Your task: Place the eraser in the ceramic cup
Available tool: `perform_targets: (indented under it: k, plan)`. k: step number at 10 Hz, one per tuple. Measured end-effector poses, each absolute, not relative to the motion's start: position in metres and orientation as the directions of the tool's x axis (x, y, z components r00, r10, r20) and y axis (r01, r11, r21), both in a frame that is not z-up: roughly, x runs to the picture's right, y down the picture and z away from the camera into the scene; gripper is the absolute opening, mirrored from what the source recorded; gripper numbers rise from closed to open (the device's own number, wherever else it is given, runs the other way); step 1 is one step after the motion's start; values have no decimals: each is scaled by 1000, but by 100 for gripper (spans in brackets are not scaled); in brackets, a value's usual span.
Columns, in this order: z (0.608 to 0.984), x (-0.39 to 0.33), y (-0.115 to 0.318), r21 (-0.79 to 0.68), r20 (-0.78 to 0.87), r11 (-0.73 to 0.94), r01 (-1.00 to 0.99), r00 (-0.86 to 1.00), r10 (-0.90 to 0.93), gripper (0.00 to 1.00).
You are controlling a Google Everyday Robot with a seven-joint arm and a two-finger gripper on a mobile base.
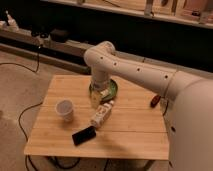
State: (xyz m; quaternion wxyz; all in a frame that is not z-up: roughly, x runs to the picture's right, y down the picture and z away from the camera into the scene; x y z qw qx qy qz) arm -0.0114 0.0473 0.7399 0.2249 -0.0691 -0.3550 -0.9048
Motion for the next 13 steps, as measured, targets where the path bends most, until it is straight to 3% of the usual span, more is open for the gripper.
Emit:
perform_targets:
  k: [2, 6, 13]
  plan:
    - [743, -17, 53, 641, 241, -631, 437, -895, -376, 80]
    - [742, -28, 68, 739, -29, -607, 292, -886, -462, 80]
    - [744, -43, 76, 753, -142, -635, 174, -899, -415, 80]
